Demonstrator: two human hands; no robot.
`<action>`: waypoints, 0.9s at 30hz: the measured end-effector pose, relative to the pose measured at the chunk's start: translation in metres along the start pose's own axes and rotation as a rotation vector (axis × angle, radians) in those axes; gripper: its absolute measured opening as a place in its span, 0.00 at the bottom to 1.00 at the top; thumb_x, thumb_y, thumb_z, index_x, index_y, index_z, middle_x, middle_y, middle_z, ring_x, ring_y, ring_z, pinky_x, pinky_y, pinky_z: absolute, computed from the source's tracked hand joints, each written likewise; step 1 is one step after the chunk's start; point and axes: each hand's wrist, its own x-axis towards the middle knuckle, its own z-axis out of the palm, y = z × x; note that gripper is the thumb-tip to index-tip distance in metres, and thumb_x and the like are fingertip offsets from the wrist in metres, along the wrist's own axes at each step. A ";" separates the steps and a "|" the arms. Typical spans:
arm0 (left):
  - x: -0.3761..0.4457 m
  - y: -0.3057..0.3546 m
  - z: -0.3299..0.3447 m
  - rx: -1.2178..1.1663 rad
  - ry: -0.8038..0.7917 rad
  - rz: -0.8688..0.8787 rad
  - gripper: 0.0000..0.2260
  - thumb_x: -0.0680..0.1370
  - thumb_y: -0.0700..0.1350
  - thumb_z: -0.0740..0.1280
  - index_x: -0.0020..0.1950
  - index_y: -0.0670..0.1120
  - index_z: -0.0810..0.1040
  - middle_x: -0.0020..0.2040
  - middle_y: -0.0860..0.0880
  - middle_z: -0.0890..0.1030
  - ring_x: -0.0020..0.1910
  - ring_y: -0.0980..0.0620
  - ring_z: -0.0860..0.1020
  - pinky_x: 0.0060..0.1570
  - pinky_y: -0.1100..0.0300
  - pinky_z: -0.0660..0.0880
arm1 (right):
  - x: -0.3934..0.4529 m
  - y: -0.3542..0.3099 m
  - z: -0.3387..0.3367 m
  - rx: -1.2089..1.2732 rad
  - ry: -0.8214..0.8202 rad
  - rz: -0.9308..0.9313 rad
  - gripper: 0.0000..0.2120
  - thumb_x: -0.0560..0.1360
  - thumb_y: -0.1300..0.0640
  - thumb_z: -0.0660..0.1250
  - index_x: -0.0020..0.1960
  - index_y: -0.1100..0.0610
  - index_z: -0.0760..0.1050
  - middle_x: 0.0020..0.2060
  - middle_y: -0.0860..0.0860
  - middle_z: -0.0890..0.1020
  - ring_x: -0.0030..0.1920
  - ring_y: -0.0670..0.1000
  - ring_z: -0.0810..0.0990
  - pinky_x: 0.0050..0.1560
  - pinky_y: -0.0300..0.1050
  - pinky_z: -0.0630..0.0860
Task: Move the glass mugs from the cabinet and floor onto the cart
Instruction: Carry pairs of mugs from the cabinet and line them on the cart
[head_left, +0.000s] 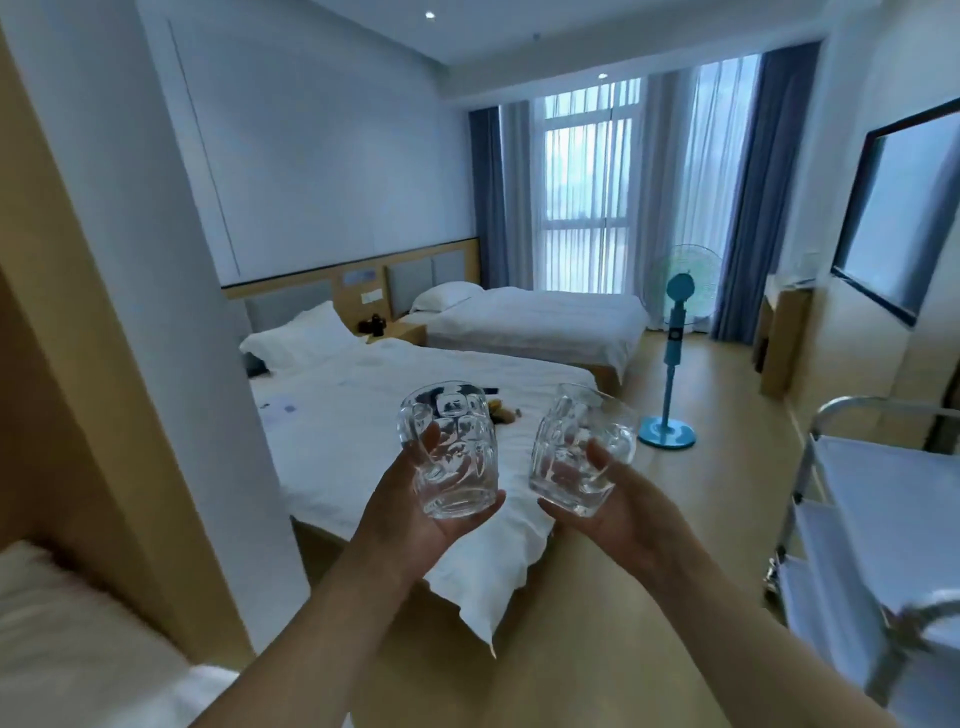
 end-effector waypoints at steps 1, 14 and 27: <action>0.011 -0.009 0.009 0.005 -0.025 -0.002 0.32 0.59 0.52 0.84 0.61 0.43 0.84 0.56 0.40 0.83 0.53 0.41 0.81 0.61 0.38 0.76 | -0.004 -0.010 -0.015 0.006 -0.011 -0.023 0.40 0.60 0.55 0.85 0.69 0.62 0.75 0.63 0.64 0.79 0.62 0.64 0.80 0.64 0.66 0.74; 0.140 -0.131 0.090 0.094 -0.181 -0.282 0.32 0.67 0.49 0.80 0.67 0.42 0.76 0.58 0.42 0.80 0.55 0.42 0.80 0.65 0.42 0.72 | -0.045 -0.096 -0.162 -0.159 0.197 -0.141 0.37 0.61 0.55 0.82 0.68 0.59 0.75 0.60 0.62 0.81 0.58 0.62 0.82 0.60 0.63 0.77; 0.299 -0.202 0.146 0.237 -0.463 -0.498 0.23 0.65 0.48 0.80 0.59 0.44 0.83 0.54 0.43 0.79 0.52 0.44 0.80 0.62 0.43 0.74 | -0.023 -0.154 -0.243 -0.217 0.460 -0.330 0.32 0.68 0.58 0.77 0.69 0.65 0.72 0.56 0.62 0.79 0.57 0.64 0.79 0.65 0.68 0.71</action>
